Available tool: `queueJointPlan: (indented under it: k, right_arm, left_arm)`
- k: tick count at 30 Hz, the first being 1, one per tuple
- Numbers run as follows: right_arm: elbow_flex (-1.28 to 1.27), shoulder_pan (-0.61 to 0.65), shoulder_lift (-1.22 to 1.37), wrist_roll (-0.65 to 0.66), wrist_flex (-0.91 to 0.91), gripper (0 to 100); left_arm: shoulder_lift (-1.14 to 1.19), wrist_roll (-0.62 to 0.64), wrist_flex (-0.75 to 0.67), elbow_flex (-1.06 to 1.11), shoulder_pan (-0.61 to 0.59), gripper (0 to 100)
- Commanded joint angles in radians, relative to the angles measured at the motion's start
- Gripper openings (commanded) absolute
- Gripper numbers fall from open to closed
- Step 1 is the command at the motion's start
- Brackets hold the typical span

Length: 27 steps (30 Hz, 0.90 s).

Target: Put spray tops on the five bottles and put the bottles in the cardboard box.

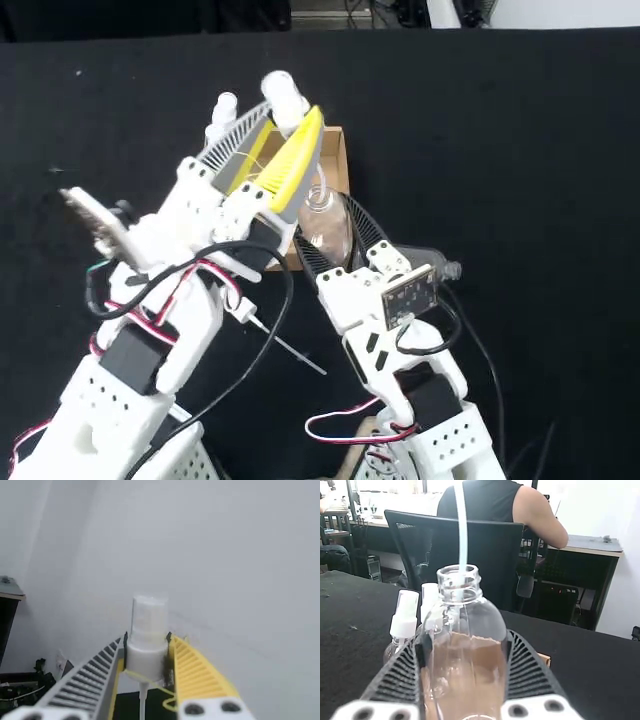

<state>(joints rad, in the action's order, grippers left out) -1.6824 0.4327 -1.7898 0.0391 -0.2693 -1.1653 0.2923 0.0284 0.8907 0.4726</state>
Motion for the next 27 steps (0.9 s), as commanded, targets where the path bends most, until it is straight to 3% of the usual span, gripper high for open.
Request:
queueJointPlan:
  k: [1,27]
  right_arm:
    - [0.012,0.012,-0.015,-0.008,0.028,1.1]
    - [0.01,0.012,-0.015,-0.008,0.026,1.1]
  left_arm:
    - [-0.015,-0.002,-0.002,0.033,0.008,3]
    - [-0.017,-0.003,0.0,0.271,0.019,3]
